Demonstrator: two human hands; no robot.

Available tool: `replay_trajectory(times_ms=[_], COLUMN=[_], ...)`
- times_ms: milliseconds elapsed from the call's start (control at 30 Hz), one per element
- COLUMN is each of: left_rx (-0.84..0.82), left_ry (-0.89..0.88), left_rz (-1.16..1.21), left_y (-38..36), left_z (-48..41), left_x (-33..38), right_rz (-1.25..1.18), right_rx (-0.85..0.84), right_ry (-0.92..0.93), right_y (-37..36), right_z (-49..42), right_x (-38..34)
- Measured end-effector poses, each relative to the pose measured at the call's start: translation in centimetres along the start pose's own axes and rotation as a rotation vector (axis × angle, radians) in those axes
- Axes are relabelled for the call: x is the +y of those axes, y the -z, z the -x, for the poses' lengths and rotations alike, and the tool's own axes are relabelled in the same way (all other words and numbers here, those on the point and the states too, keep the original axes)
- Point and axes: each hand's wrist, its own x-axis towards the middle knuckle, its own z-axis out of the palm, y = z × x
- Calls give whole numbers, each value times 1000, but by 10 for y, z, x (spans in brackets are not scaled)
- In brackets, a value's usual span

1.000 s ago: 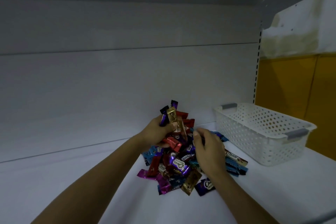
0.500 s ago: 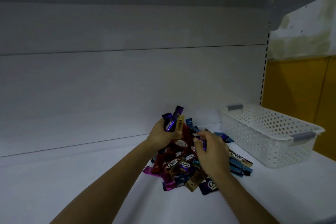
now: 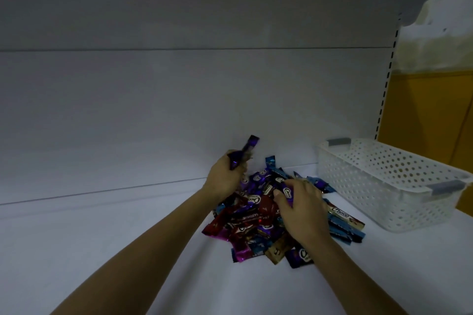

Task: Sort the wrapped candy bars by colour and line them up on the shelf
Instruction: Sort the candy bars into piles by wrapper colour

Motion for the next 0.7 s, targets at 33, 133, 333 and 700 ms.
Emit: replay_trajectory(times_ms=[33,133,333,700], left_rx=[-100,-379,-643,-350], left_ry=[-38,-43,-121,-387], left_rz=[-158,-521,-725,-1161], left_y=[2,-1,-47,-83], left_z=[-1,-2,0,-28], left_x=[0,-4,-8,-7], right_rz=[17,-17,-361,-354], right_rx=[15,93,227,231], right_ry=[-8,-44,-247,-227], right_y=[0,1,4,-7], right_z=[0,-2,-12,-16], right_x=[0,-2,-3,3])
